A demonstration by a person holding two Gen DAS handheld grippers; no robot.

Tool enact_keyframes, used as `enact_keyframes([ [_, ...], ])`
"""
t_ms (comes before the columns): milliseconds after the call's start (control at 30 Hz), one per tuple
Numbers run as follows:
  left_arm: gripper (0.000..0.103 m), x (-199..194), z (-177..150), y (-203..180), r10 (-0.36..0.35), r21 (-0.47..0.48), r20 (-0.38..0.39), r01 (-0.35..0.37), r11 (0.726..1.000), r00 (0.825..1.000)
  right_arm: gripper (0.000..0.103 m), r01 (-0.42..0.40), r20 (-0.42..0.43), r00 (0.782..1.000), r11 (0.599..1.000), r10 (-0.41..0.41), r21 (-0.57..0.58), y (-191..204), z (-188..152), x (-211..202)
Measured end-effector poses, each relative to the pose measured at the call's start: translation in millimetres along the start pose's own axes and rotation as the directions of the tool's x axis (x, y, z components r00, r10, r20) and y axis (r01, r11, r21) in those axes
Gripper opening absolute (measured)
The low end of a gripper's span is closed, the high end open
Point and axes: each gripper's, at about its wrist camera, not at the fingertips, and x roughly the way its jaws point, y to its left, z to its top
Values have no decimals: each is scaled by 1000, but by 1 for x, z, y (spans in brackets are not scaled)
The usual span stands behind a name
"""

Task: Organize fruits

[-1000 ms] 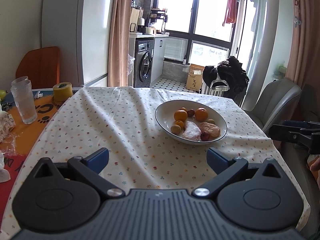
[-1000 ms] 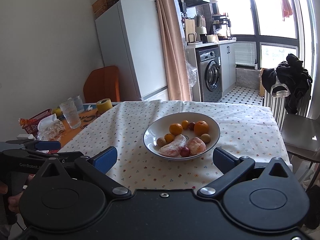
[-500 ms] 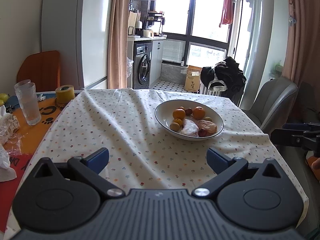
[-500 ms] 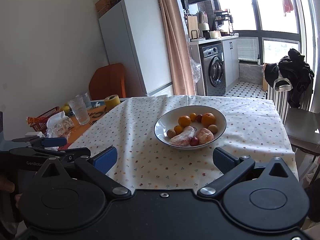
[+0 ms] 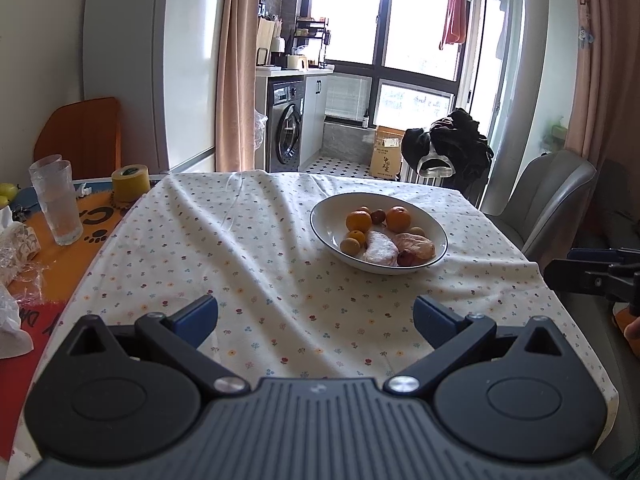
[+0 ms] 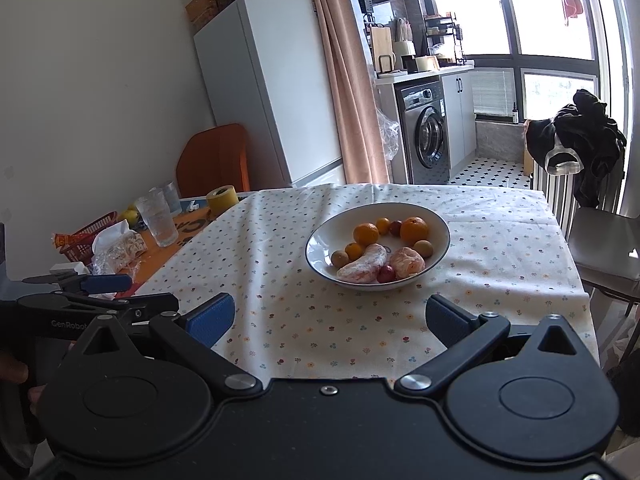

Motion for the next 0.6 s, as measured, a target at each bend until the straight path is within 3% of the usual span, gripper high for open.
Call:
enact_keyframes([
  [600, 103, -2, 1, -1, -7, -1, 4, 7, 1000, 1000, 103, 2, 1, 1000, 1000, -2, 1, -1, 0, 0],
])
